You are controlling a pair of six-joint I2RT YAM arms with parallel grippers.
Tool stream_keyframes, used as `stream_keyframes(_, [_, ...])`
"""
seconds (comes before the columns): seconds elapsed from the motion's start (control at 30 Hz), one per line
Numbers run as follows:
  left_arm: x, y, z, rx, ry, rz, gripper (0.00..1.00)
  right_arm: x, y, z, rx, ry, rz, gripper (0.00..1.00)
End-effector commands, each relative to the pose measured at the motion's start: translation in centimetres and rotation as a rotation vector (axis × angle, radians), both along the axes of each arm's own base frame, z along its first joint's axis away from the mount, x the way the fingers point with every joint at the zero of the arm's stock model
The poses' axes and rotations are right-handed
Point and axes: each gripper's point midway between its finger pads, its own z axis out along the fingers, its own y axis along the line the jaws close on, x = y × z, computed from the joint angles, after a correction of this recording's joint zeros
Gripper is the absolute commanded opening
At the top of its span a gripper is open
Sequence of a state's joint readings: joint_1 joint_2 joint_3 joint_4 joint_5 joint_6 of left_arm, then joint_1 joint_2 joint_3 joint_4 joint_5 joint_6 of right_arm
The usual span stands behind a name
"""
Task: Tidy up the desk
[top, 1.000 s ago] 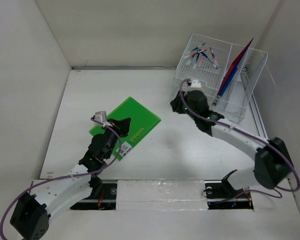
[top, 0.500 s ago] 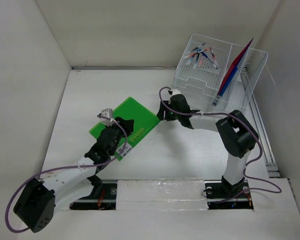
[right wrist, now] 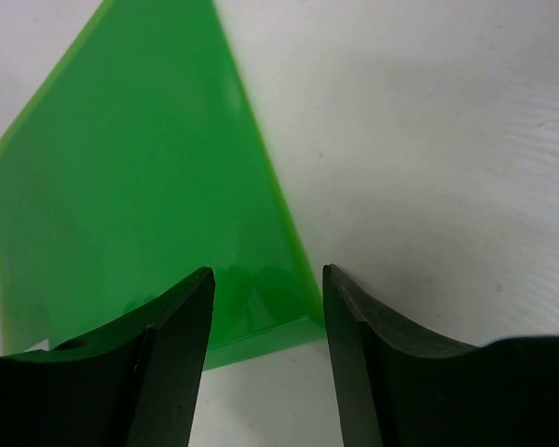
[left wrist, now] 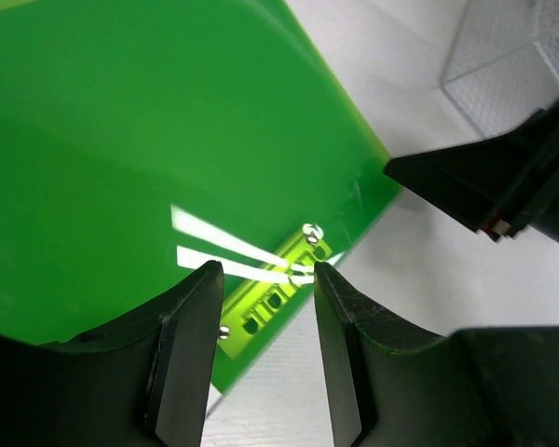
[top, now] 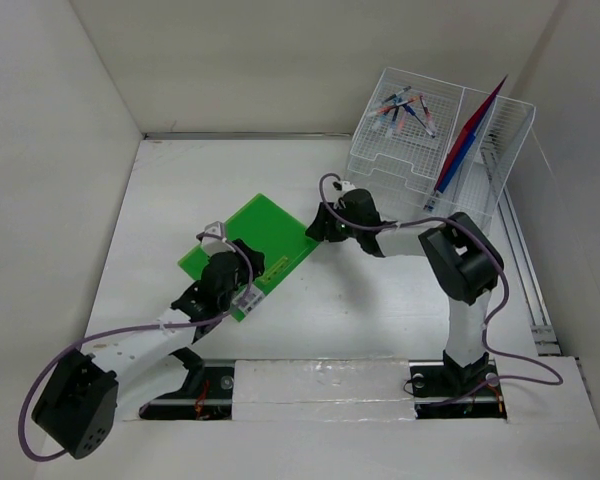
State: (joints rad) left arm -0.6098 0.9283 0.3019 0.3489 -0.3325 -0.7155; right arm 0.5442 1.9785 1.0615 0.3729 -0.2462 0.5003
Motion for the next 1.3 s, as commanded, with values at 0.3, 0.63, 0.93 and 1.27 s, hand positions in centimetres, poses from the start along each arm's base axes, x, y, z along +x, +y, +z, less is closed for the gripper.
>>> stream_keyframes(0.3, [0.4, 0.0, -2.9, -0.067, 0.152, -0.068, 0.43, -2.7, 0.4, -0.8, 0.116, 0.089, 0.019, 0.48])
stream_keyframes(0.63, [0.4, -0.8, -4.2, -0.093, 0.187, -0.102, 0.43, -4.9, -0.2, 0.9, 0.176, 0.113, 0.070, 0.44])
stream_keyframes(0.93, [0.7, -1.1, -4.7, -0.093, 0.184, -0.114, 0.43, -6.1, -0.2, 0.8, 0.305, 0.160, 0.135, 0.31])
stream_keyframes(1.27, [0.9, -1.6, -4.7, -0.091, 0.178, -0.140, 0.43, -5.8, 0.4, 2.2, 0.303, 0.104, 0.166, 0.39])
